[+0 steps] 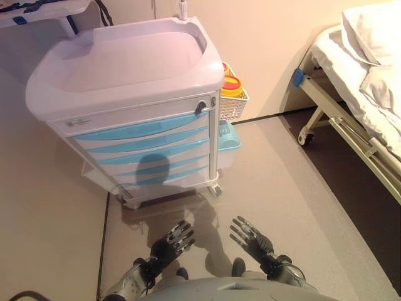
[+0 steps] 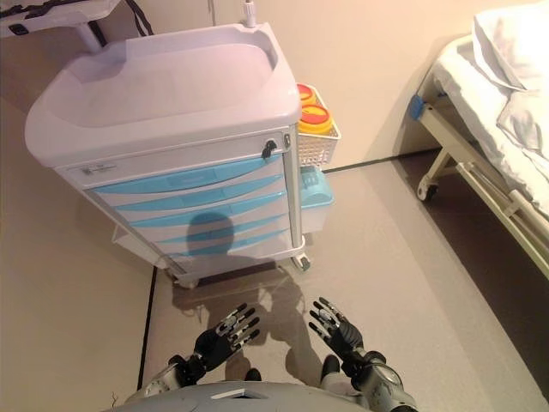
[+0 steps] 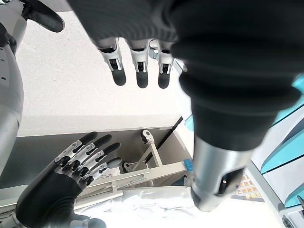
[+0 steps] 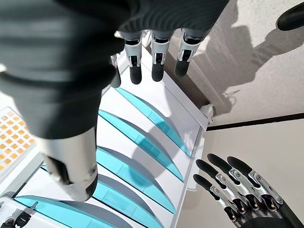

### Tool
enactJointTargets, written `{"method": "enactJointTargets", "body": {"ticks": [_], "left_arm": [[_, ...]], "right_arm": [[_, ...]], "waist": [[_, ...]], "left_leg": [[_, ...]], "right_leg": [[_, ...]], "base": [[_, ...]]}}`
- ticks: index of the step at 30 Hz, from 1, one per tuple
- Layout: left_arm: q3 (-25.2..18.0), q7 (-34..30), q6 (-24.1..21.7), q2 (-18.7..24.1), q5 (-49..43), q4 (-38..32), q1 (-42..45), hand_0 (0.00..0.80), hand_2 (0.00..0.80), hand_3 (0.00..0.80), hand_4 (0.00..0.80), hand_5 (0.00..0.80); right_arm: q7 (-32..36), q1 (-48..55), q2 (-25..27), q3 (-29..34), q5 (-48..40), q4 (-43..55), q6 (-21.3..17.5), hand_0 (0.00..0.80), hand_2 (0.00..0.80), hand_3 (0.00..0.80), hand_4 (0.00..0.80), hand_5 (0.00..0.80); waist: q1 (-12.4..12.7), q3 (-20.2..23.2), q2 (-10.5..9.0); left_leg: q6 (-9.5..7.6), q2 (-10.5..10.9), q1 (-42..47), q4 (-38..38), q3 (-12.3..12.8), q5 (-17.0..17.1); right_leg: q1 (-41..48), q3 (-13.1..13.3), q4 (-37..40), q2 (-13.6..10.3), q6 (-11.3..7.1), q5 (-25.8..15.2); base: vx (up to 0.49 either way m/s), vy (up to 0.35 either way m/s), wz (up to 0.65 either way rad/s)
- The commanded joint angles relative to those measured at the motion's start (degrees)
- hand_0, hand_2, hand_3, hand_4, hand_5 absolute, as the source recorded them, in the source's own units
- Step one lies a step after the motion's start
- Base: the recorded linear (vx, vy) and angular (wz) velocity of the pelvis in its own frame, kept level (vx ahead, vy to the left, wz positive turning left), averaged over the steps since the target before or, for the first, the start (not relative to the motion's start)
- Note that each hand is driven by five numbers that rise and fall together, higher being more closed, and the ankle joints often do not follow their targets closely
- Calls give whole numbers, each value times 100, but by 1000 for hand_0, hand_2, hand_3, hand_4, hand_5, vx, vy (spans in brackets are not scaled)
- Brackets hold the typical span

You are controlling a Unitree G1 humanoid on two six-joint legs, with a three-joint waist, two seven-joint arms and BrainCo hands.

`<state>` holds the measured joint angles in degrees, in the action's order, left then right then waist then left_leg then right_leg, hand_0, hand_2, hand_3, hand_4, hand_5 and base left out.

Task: Open the drawer and pick up the medicine

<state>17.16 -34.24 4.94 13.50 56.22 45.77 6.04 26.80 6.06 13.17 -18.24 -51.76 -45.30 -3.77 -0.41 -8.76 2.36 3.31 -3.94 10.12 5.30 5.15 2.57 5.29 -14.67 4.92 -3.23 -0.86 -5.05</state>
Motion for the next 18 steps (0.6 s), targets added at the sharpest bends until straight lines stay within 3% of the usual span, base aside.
{"method": "enactJointTargets", "body": {"ticks": [1,11,18], "left_arm": [[124,-263,-22,-51,-124,-19,-292,0,0,0,0,0],[130,-520,88,-78,183,82,-316,0,0,0,0,0],[108,-638,50,-89,-76,175,-318,0,0,0,0,0]], "right_arm": [[150,-322,-81,-36,14,88,-111,0,0,0,0,0],[221,-525,-49,-106,251,-151,-67,0,0,0,0,0],[231,-506,-100,-106,220,-188,-78,0,0,0,0,0]], "waist": [[-65,-90,-54],[-13,-62,-59],[10,-72,-78]], "left_leg": [[-53,264,-425,-30,-36,-217],[-63,268,-393,-30,-58,-228],[-129,325,-365,-30,-100,-271]], "right_leg": [[213,23,-721,-34,-327,1019],[224,41,-779,-24,-318,1055],[195,64,-866,-62,-337,1082]], "base": [[0,0,0],[28,15,0],[24,14,0]]}}
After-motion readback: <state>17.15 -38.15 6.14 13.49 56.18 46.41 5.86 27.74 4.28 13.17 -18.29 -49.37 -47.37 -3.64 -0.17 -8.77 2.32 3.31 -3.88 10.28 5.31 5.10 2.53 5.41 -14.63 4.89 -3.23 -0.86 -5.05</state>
